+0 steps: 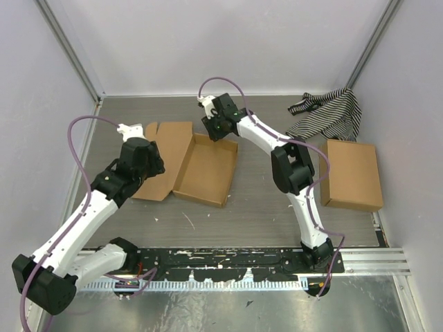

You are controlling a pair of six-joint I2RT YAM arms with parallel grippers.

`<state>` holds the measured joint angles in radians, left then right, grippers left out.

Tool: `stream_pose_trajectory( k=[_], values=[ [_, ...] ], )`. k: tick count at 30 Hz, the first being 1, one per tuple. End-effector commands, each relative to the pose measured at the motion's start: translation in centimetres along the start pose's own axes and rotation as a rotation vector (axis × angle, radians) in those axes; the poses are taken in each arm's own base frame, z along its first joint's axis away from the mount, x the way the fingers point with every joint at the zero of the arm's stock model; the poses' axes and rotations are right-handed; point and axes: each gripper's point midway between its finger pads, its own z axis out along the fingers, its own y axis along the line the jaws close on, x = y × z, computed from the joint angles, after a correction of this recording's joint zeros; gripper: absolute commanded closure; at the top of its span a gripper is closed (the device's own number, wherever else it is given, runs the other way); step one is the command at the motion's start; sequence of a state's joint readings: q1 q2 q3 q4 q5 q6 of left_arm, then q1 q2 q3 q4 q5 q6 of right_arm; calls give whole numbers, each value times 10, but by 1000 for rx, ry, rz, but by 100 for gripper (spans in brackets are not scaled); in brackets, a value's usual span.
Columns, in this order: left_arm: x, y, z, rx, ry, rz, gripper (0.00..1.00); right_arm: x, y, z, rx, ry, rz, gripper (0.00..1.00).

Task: Fold the paper box

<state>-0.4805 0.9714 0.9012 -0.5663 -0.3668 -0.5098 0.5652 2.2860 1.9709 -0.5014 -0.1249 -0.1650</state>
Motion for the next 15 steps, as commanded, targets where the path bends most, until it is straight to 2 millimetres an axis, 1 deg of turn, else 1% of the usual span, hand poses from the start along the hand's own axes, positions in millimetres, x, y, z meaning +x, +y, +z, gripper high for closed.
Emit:
stream_pose_trajectory(
  k=[1,3,5,6,7,8,9,10,11,12,14,15],
  values=[
    [5,-3,12,-7,18,-3,42,7,-9,7,21,22,96,65],
    [5,-5,17,-4,27,-2,42,20,-16,3,35,47,158,74],
    [2,-7,24,-9,38,-3,42,34,-23,-6,41,63,223,84],
    [1,-7,28,-12,43,-7,41,41,-26,-11,47,70,256,89],
    [-3,-7,31,-15,47,-19,41,46,-28,-21,59,74,287,96],
    [-5,-8,35,-8,58,-31,41,53,-31,-28,78,84,318,99],
    [-7,-8,40,-3,66,-45,41,60,-32,-36,92,92,340,99],
    [-10,-8,46,4,72,-60,40,73,-29,-43,98,111,355,99],
    [-13,-6,53,5,79,-78,40,82,-26,-50,107,121,371,99],
    [-15,-2,63,0,93,-102,39,87,-24,-57,114,124,393,99],
    [-18,9,84,-4,132,-171,39,104,-14,-69,118,150,438,99],
    [-21,19,96,-13,142,-213,40,114,-10,-75,139,162,462,99]
  ],
)
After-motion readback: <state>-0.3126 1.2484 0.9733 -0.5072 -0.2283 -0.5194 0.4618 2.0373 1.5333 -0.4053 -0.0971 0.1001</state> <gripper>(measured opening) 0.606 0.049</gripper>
